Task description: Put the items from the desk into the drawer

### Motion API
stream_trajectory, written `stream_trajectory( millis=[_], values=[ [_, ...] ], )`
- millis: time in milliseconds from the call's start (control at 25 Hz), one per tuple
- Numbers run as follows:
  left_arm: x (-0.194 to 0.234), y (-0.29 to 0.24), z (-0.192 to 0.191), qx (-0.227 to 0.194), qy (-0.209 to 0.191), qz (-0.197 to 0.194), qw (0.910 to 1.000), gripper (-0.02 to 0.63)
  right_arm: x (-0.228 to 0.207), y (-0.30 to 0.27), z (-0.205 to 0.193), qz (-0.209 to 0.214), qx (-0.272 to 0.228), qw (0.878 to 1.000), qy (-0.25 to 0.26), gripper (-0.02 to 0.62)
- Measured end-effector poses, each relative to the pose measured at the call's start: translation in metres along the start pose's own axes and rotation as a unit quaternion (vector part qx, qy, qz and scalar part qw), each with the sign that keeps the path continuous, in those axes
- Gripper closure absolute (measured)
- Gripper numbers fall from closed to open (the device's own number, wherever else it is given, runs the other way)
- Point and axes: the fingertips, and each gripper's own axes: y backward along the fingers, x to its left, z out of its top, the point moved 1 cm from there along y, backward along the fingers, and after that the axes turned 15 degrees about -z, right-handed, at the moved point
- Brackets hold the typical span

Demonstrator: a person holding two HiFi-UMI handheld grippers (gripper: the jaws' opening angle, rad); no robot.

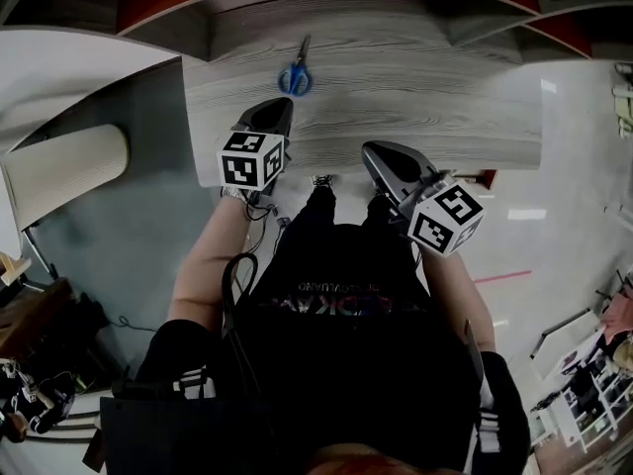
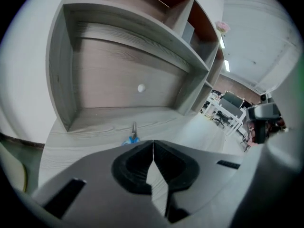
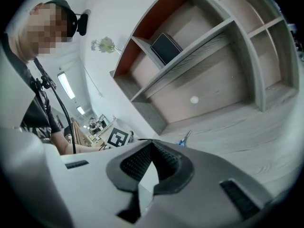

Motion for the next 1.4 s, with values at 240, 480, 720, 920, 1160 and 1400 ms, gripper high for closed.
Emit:
stream_trajectory(
  millis=[240, 480, 720, 920, 1160, 1400],
  values=[
    [0.023, -0.029, -0.004, 0.049, -0.015, 0.006, 0.9987, 0.531, 0.000, -0.008, 0.003, -0.025, -0.005, 1.000, 0.000, 0.578],
    [0.046, -0.056, -0.015, 0.108, -0.037, 0.039, 0.9926, 0.506, -0.005, -0.007, -0.006, -0.041, -0.006, 0.999, -0.019, 0.578],
    [0.065, -0.067, -0.027, 0.152, -0.038, 0.060, 0.9859, 0.502, -0.006, -0.006, -0.009, -0.051, -0.008, 0.998, -0.032, 0.578],
    [0.071, -0.074, -0.035, 0.169, -0.037, 0.069, 0.9825, 0.502, -0.006, -0.003, -0.011, -0.058, -0.014, 0.997, -0.042, 0.578],
    [0.078, -0.078, -0.038, 0.171, -0.025, 0.083, 0.9813, 0.502, -0.009, -0.001, -0.015, -0.063, -0.017, 0.997, -0.051, 0.578],
    [0.077, -0.075, -0.041, 0.174, -0.016, 0.091, 0.9804, 0.500, -0.011, 0.002, -0.016, -0.062, -0.018, 0.996, -0.055, 0.578]
  ],
)
